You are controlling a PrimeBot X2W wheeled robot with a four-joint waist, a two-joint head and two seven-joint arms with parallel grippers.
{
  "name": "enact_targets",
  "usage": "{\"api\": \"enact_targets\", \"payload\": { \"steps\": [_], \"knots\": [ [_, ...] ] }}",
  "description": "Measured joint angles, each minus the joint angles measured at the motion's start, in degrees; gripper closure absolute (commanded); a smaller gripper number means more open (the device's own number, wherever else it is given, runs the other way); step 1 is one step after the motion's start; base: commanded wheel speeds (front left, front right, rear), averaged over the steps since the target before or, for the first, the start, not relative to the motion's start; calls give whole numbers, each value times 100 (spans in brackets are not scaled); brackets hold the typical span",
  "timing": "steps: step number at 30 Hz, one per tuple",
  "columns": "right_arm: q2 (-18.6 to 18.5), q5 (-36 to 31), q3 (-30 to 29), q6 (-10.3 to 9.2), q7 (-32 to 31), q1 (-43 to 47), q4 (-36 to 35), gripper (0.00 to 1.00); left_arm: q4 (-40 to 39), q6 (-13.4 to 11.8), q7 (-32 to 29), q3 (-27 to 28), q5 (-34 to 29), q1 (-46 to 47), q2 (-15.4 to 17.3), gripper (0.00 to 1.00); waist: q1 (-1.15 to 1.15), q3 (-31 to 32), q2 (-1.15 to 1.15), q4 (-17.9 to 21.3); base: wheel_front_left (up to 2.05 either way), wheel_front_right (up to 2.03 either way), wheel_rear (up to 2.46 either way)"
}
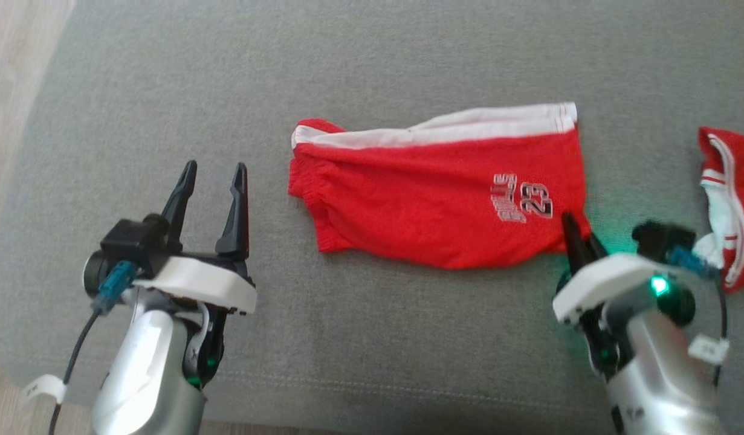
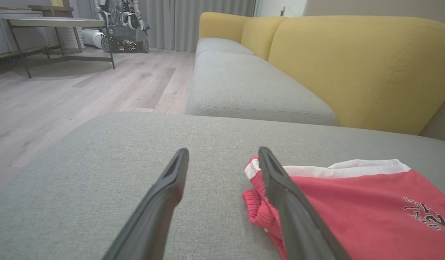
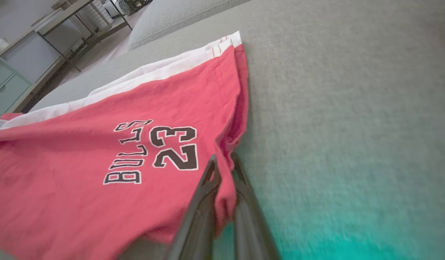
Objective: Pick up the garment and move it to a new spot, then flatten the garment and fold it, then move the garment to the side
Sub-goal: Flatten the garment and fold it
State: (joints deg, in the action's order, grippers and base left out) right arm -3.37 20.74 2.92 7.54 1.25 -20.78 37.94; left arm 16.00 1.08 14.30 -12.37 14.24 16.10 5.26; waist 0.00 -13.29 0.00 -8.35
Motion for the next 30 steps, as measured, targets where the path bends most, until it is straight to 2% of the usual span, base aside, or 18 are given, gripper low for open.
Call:
{"api": "enact_targets", "payload": {
  "steps": [7, 18, 21, 24, 30],
  "knots": [
    [37, 249, -81, 0, 77, 669, -505, 100, 11, 46, 0, 11, -5, -90, 11, 0, 0, 94, 0, 145, 0, 0, 0],
    [55, 166, -244, 0, -115, 827, -955, 100, 103, 48, 1, -47, -5, -105, 8, 0, 0, 251, 0, 128, 0, 0, 0],
    [41, 31, 82, 0, -361, 611, -1263, 100, 143, 51, 0, -103, -4, -128, 2, 0, 0, 315, 0, 62, 0, 0, 0],
    [32, 65, 699, 0, -606, 143, -1532, 100, 179, 53, 1, -164, -4, -135, -13, 0, 0, 366, 0, -34, 0, 0, 0],
    [8, 700, 2061, 0, -758, -547, -1629, 100, 227, 96, 0, -236, -3, -141, -51, 0, 0, 437, 0, -295, 0, 0, 0]
  ]
}}
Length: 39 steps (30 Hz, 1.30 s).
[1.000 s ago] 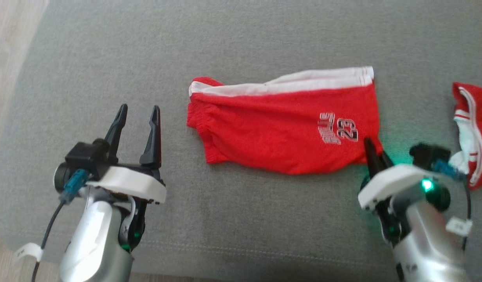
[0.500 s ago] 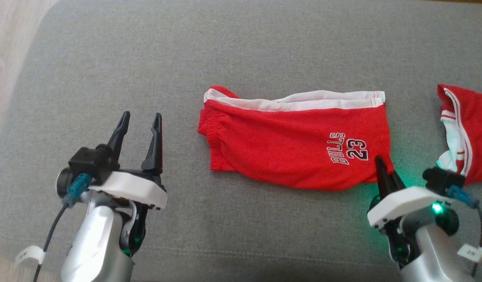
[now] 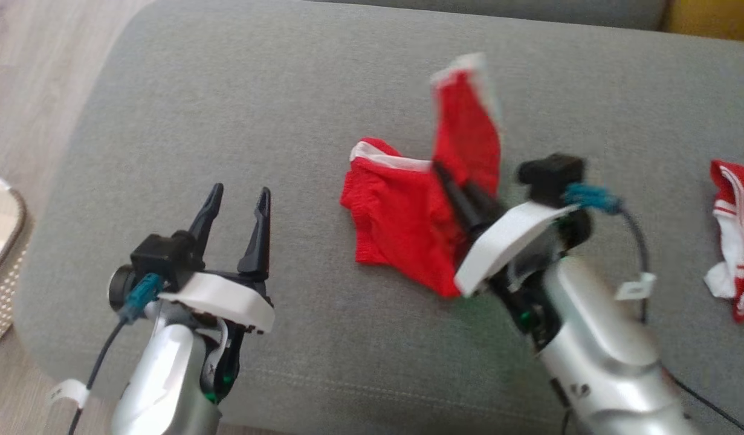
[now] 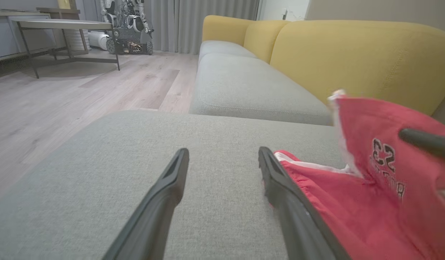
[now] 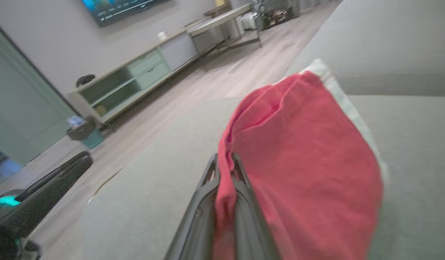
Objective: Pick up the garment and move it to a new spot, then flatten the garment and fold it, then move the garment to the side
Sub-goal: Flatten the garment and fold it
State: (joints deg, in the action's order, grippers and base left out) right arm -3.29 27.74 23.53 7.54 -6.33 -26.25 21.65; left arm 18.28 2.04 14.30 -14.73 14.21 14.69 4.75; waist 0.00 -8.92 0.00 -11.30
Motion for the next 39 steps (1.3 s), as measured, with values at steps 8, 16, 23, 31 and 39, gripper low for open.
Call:
{"api": "enact_targets", "payload": {
  "steps": [8, 16, 23, 31, 39],
  "knots": [
    [-32, 949, 1308, 0, 137, -51, 873, 100, 49, 12, 0, -109, 8, -3, -55, 0, 0, -5, 0, -370, 0, 0, 0],
    [-51, 1109, 2039, 0, 700, -375, 1234, 0, 45, 23, 0, -92, 8, -4, -63, 0, 0, -144, 0, -366, 0, 0, 0],
    [-48, 825, 1685, 0, 1345, -599, 884, 0, -1, -2, 1, -18, 7, -4, -51, 0, 0, -156, 0, -124, 0, 0, 0],
    [-49, -506, -443, 0, 1596, -260, 712, 0, -178, -62, 0, 101, 7, -71, 86, 0, 0, -32, 0, 184, 0, 0, 0],
    [-40, -1502, -1973, 0, 1113, 1128, -463, 0, -441, -105, -19, 131, 7, -241, 257, 0, 0, 41, 0, 425, 0, 0, 0]
  ]
}}
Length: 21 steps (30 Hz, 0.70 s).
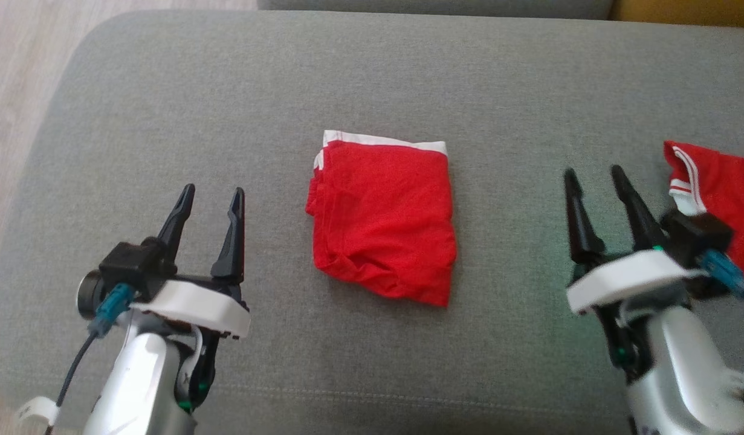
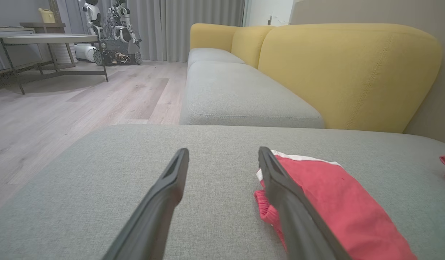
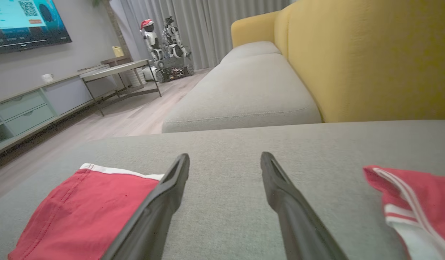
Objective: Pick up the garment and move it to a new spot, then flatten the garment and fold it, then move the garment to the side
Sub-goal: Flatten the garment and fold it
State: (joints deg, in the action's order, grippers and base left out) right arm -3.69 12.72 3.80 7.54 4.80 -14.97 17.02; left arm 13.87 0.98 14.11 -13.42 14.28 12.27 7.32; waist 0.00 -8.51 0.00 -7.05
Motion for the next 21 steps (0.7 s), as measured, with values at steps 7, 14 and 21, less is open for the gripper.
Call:
{"api": "enact_targets", "payload": {
  "steps": [7, 14, 21],
  "knots": [
    [69, -240, -546, 0, -530, 867, -1288, 0, -272, -7, -143, -8, -1, -221, 137, 0, 0, 93, 0, 99, 0, 0, 0],
    [103, -391, -648, 0, -890, 1579, -2002, 0, -539, -102, -272, -35, -51, -649, 288, 0, 0, 339, 0, 134, 0, 0, 0],
    [112, -422, -758, 0, -1131, 1995, -2316, 0, -709, -152, -455, -52, -41, -1148, 390, 0, 0, 670, 0, 163, 0, 0, 0]
  ]
}}
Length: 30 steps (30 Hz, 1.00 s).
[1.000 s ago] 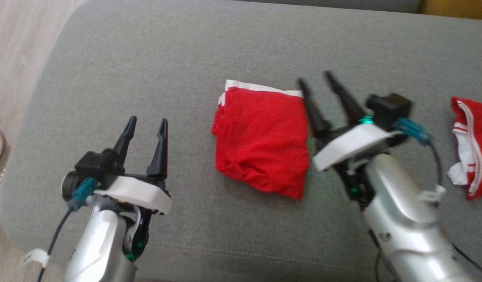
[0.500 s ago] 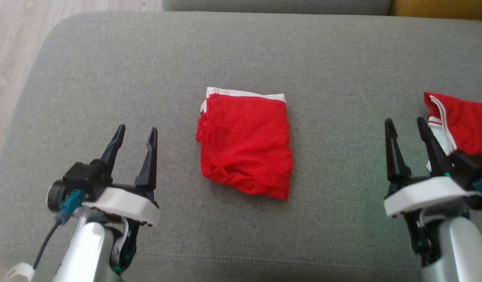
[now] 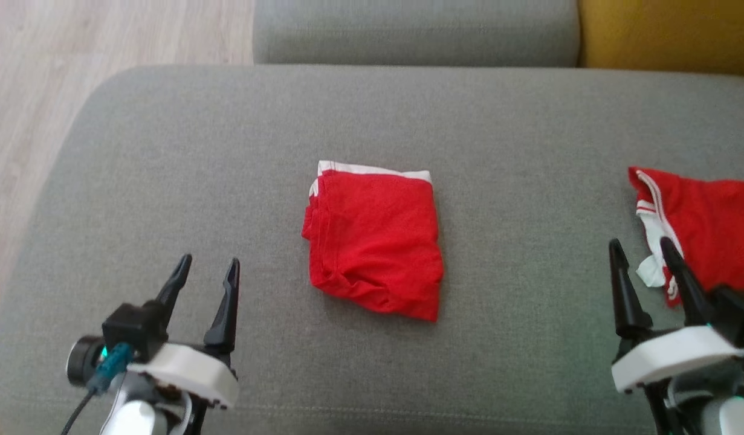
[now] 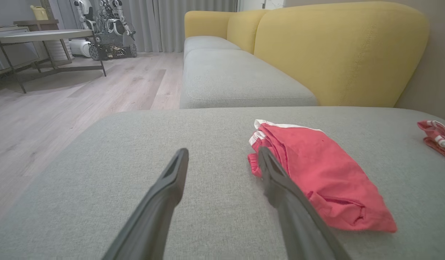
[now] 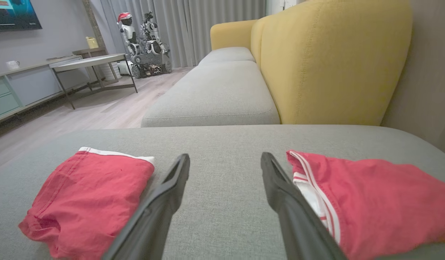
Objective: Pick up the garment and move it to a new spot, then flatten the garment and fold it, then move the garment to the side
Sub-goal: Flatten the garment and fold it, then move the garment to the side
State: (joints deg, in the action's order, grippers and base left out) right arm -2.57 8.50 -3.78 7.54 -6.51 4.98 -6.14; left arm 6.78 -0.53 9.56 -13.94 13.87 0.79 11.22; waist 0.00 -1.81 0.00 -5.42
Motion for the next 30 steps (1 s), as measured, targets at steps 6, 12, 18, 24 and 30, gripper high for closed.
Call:
{"api": "enact_targets", "payload": {
  "steps": [6, 12, 18, 24, 30],
  "knots": [
    [3, 3, -53, 0, -109, 276, -153, 0, -148, -56, -91, -2, 1, -244, 71, 0, 0, 223, 0, 4, 0, 0, 0],
    [9, 9, -54, 0, -158, 397, -175, 0, -192, -103, -99, -3, 53, -375, 126, 0, 0, 351, 0, 4, 0, 0, 0],
    [11, 8, -53, 0, -180, 398, -178, 0, -243, -153, -149, -4, 53, -425, 153, 0, 0, 421, 0, 15, 0, 0, 0],
    [11, 7, -58, 0, -261, 398, -215, 0, -308, -201, -194, -19, 53, -425, 171, 0, 0, 406, 0, -5, 0, 0, 0],
    [11, 5, -59, 0, -268, 398, -224, 0, -316, -204, -197, -25, 91, -424, 174, 0, 0, 391, 0, -12, 0, 0, 0]
  ]
}}
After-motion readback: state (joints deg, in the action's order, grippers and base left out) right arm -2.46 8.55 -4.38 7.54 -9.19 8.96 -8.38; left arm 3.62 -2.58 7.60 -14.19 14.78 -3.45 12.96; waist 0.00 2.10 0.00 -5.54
